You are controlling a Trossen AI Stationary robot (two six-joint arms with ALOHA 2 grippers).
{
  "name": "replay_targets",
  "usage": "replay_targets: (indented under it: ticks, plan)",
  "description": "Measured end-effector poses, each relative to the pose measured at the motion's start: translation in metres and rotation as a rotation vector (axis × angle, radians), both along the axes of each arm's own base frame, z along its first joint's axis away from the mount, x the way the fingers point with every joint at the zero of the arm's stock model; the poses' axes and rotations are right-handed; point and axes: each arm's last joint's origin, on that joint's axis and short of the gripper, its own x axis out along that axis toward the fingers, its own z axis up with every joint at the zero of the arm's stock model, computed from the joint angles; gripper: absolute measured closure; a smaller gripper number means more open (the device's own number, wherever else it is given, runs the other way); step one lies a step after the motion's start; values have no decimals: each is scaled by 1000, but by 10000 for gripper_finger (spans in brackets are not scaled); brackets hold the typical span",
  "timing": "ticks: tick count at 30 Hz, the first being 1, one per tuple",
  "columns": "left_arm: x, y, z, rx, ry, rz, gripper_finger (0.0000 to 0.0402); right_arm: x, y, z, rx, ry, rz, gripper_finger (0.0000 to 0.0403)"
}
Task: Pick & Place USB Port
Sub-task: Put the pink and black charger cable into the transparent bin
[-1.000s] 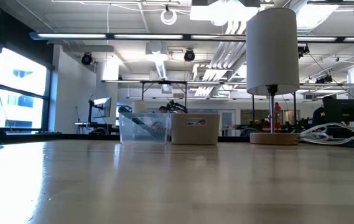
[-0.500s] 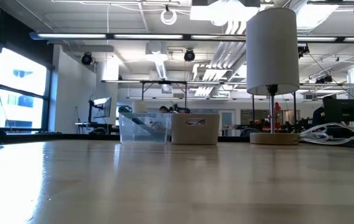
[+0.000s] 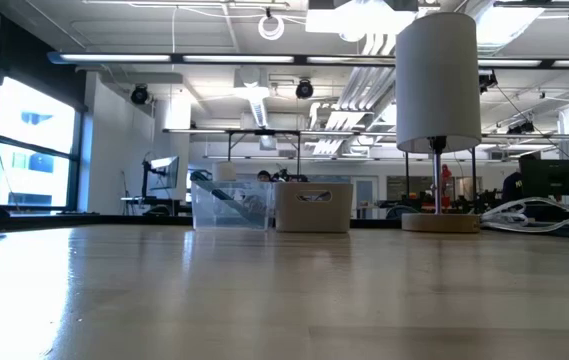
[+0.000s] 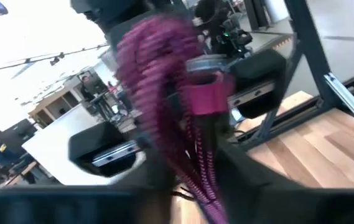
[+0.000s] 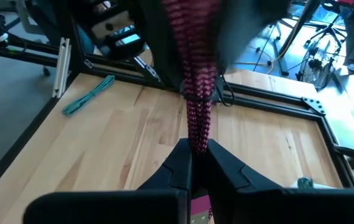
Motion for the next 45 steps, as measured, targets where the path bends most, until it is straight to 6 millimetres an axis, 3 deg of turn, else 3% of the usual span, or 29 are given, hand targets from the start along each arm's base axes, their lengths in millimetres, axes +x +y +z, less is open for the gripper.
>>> replay_targets:
  ticks: [3,9,14,21,26,31,39,45]
  plan:
    - [0,0,-1,30,9,-1,378,0,0,0,-1,-1,-1,387]
    - [0,0,-2,58,21,2,383,0,0,0,18,2,-15,379]
    - [-7,3,2,61,19,43,384,-1,-2,0,49,0,-120,295]
    - [-43,19,3,116,171,266,387,-13,-8,-4,45,96,-280,176]
    - [-67,45,-11,258,409,441,387,-19,-8,-11,60,187,-303,147]
    - [-72,78,-27,459,675,437,388,-19,-8,-11,66,190,-299,145]
    - [-63,129,-39,869,903,312,389,-21,-8,-11,107,201,-313,144]
    - [-50,170,-66,960,1112,206,389,-24,-8,-14,134,243,-345,144]
